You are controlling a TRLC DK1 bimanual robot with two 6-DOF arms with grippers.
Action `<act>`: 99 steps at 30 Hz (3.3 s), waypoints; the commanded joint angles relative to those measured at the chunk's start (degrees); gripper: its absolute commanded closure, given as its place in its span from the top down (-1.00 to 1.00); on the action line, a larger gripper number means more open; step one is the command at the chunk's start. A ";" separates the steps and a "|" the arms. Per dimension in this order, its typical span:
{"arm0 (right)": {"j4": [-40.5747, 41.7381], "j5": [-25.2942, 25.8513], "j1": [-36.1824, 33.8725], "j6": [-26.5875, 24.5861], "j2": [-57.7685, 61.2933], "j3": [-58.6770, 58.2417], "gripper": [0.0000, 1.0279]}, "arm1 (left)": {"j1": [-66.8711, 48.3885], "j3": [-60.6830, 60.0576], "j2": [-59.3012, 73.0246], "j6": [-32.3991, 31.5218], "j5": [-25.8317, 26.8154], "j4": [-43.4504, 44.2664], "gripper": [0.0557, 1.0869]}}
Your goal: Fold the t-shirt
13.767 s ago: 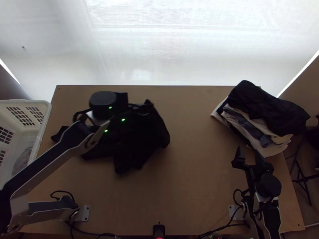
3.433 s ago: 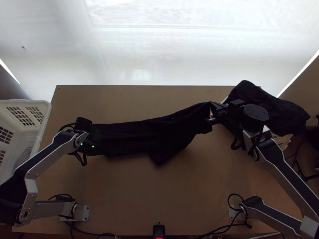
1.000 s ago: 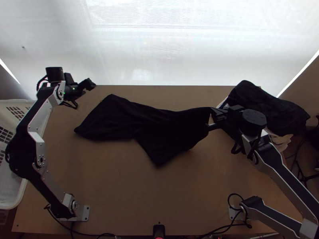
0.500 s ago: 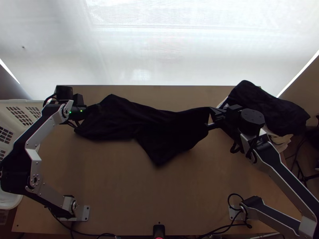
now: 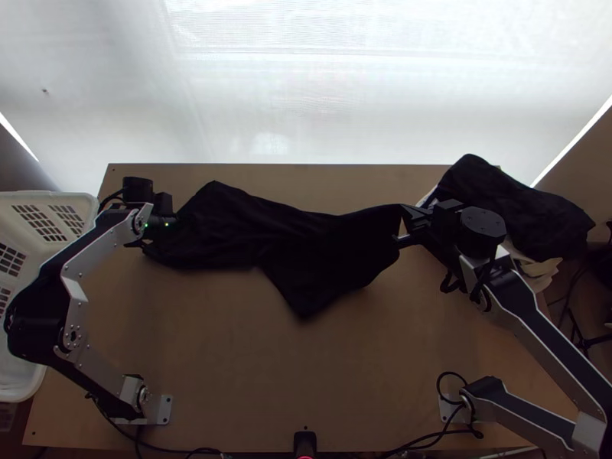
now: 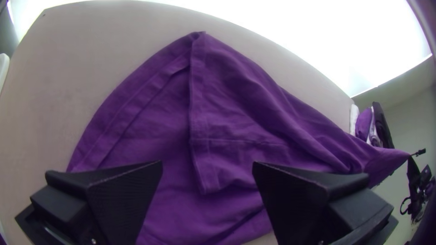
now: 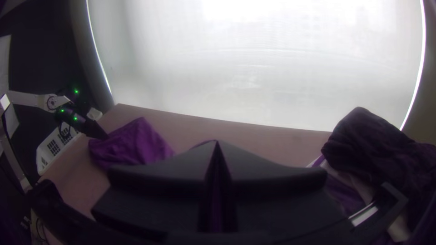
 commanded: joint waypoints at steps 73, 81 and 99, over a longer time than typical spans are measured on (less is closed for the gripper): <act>-18.32 -0.10 -15.28 1.44 3.27 13.39 -0.95 | 11.71 3.84 -31.03 -24.62 9.42 1.29 -0.93; -9.36 0.08 -13.17 -5.77 10.31 31.49 -0.95 | 11.89 24.58 -19.52 -29.45 9.50 3.66 -0.93; 1.10 0.61 -12.99 -7.44 25.07 45.56 -0.95 | 6.18 45.94 1.31 -35.43 4.32 11.84 -0.93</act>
